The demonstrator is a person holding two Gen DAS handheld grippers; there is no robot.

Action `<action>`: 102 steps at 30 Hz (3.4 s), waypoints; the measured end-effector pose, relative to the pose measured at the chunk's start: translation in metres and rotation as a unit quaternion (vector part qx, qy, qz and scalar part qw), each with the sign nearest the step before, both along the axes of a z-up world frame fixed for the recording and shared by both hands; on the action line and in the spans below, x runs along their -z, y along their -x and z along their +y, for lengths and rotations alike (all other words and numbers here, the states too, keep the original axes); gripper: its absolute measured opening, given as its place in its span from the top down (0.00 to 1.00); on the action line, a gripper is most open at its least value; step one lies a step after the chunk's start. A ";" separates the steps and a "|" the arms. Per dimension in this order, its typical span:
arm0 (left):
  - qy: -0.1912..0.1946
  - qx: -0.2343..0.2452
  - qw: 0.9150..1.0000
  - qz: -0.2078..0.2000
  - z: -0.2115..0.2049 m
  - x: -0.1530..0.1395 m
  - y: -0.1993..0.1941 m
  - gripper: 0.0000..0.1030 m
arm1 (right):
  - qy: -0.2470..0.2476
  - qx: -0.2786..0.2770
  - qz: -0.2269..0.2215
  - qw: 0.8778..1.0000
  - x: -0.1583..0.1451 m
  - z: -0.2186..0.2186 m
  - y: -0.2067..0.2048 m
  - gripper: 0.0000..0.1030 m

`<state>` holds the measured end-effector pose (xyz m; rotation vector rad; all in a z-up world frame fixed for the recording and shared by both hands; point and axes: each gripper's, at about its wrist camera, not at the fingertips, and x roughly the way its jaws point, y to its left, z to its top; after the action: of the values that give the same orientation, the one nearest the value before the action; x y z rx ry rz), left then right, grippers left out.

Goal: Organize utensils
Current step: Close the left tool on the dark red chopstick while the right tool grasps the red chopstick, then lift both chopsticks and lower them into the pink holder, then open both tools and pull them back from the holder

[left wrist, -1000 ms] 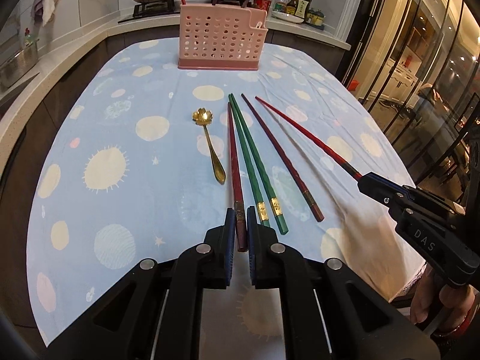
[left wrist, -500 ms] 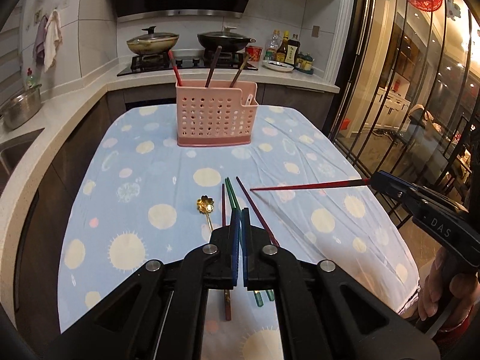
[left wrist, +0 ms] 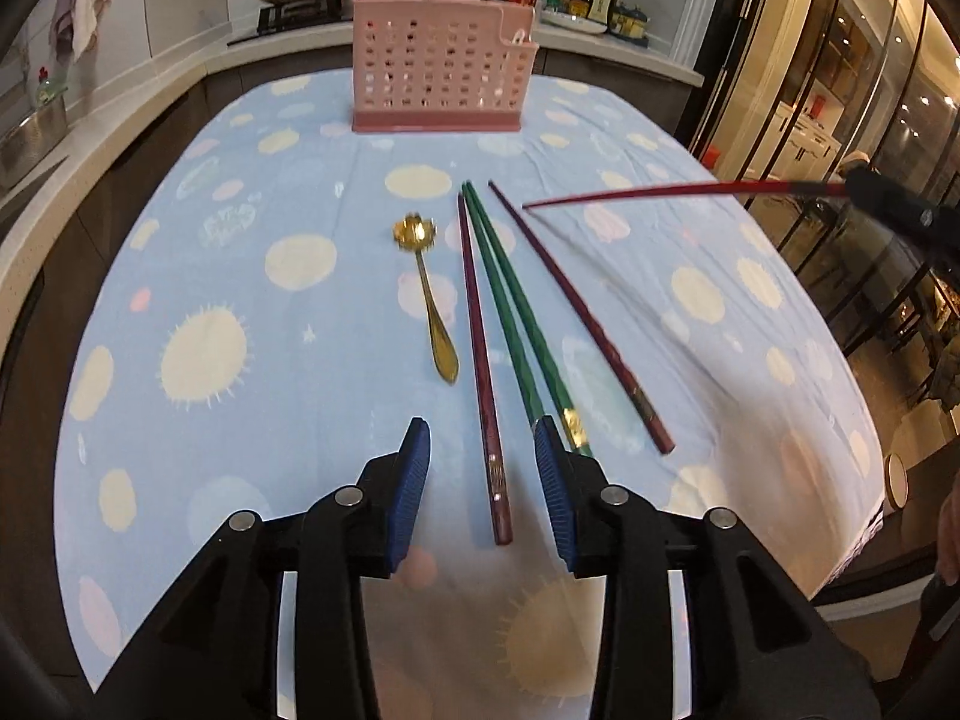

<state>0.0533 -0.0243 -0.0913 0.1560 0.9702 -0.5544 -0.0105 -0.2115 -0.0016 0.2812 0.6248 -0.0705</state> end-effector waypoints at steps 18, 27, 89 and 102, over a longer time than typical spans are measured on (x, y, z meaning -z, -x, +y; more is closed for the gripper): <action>-0.008 0.000 1.000 0.016 0.002 0.016 0.001 0.93 | -0.001 0.001 0.002 1.000 0.004 0.003 0.004 0.93; 0.048 -0.010 0.996 -0.069 0.015 -0.073 -0.013 0.93 | 0.002 -0.004 -0.037 0.999 -0.029 -0.006 -0.012 0.93; 0.077 -0.081 0.972 -0.206 -0.059 -0.240 -0.295 0.46 | 0.023 0.005 -0.101 0.995 -0.138 -0.053 -0.311 0.61; 0.060 -0.074 0.975 -0.201 -0.039 -0.213 -0.230 0.39 | 0.048 -0.008 -0.077 0.996 -0.106 -0.026 -0.230 0.61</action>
<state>0.2833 -0.0638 0.1218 0.0822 0.5471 -0.4215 0.2196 -0.2375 0.1048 0.1866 0.4695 -0.0617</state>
